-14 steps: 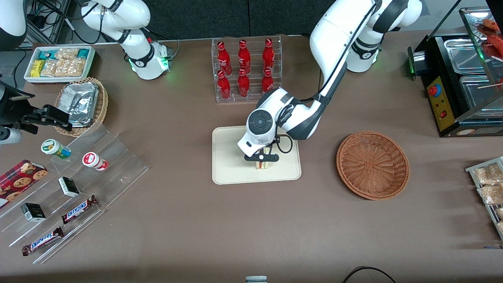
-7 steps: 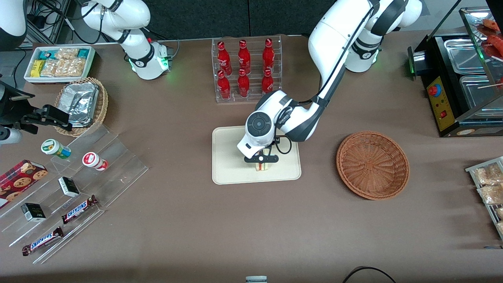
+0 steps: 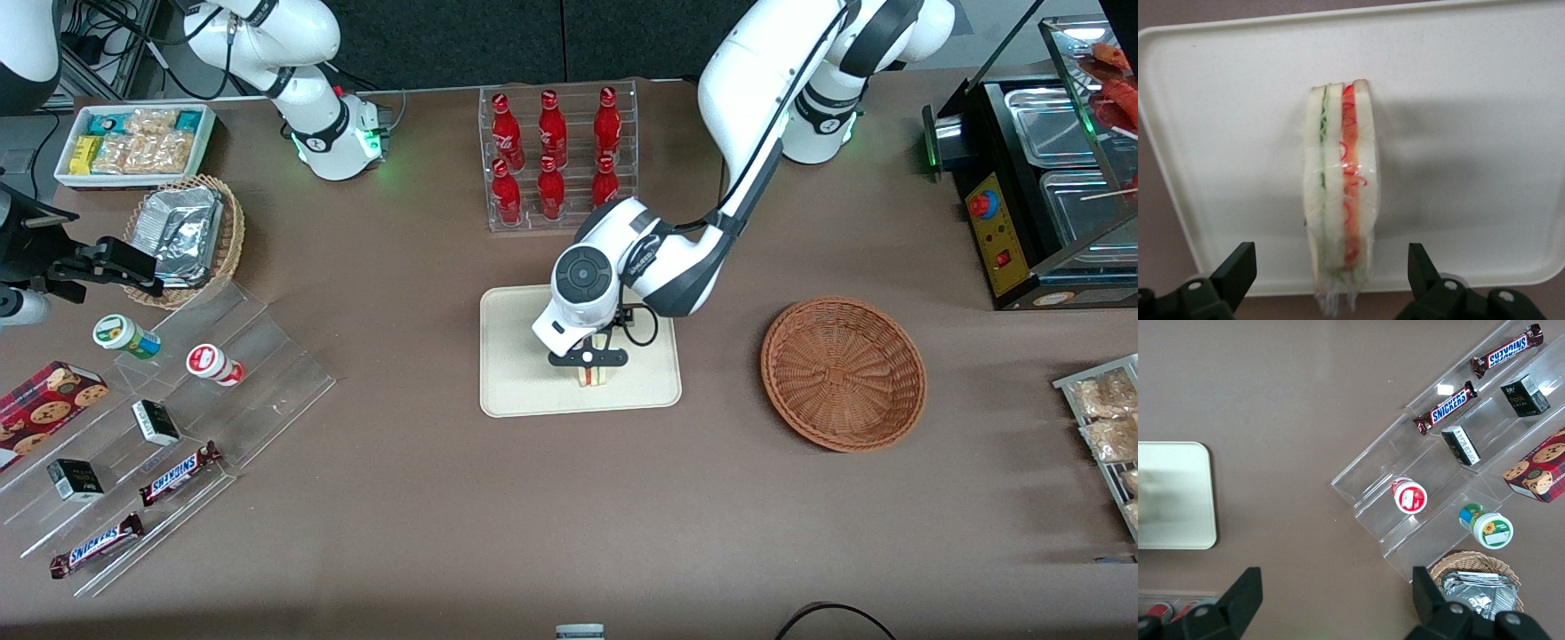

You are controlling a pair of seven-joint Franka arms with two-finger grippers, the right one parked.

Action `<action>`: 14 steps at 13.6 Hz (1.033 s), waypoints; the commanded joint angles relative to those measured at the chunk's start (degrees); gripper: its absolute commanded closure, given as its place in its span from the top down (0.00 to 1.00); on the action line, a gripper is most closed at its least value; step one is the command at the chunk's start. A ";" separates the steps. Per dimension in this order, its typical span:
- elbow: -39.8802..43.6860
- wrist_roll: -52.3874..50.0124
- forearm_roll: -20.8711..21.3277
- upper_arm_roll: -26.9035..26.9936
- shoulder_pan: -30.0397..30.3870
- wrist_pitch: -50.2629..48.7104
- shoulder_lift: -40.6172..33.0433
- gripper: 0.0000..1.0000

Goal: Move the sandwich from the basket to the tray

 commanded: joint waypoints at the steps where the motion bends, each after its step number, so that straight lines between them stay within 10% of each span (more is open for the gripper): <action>1: -0.50 -0.31 0.19 2.87 -0.24 -6.28 -4.71 1.00; 14: -3.84 16.21 -0.78 4.82 16.19 -16.32 -14.83 1.00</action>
